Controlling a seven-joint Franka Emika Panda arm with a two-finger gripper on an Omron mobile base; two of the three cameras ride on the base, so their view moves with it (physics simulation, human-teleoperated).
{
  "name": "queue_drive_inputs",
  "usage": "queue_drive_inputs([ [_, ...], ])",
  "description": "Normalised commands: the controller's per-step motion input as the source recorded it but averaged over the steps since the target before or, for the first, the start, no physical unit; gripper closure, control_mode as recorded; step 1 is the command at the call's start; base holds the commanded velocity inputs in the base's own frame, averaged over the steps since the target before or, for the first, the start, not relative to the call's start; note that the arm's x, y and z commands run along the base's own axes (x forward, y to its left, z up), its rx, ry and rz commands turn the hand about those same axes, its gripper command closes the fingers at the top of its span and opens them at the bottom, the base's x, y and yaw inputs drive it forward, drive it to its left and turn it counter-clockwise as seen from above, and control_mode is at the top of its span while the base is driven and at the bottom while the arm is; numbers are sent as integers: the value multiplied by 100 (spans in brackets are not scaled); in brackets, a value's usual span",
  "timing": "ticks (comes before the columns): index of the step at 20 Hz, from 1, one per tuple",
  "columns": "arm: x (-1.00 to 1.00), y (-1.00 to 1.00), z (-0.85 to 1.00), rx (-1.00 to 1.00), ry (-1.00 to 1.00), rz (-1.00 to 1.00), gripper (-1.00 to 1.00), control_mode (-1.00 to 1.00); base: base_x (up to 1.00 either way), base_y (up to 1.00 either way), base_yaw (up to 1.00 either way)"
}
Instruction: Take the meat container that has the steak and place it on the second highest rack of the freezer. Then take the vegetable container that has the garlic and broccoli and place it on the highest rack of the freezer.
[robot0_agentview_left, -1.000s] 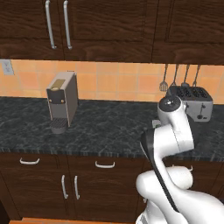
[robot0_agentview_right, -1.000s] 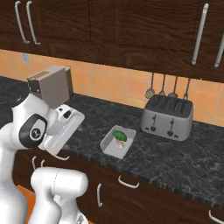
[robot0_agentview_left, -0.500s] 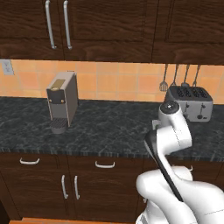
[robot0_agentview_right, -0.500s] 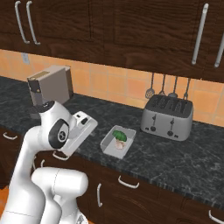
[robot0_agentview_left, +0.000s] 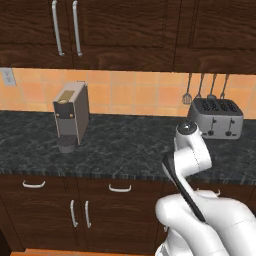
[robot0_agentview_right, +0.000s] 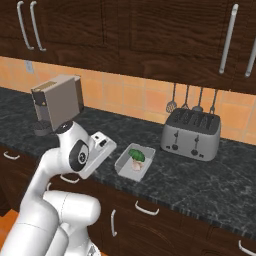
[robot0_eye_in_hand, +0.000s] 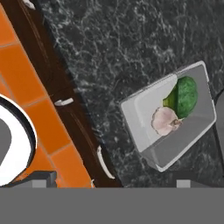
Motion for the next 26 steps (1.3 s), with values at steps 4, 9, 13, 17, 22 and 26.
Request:
queue_drive_inputs([
  [4, 2, -21, -17, 6, 1, -11, -100, -100, 0, 0, 0],
  [9, 52, -17, -29, 7, 1, -2, -100, -100, 0, 0, 0],
  [13, 54, -14, -27, 7, 0, 0, -100, -100, 0, 0, 0],
  [17, 30, 0, -42, 1, 0, 0, -100, -100, 0, 0, 0],
  [22, 26, 0, -41, 0, 1, 0, -100, -100, 0, 0, 0],
  [26, 19, 0, -35, 0, 2, 0, -100, -100, 0, 0, 0],
])
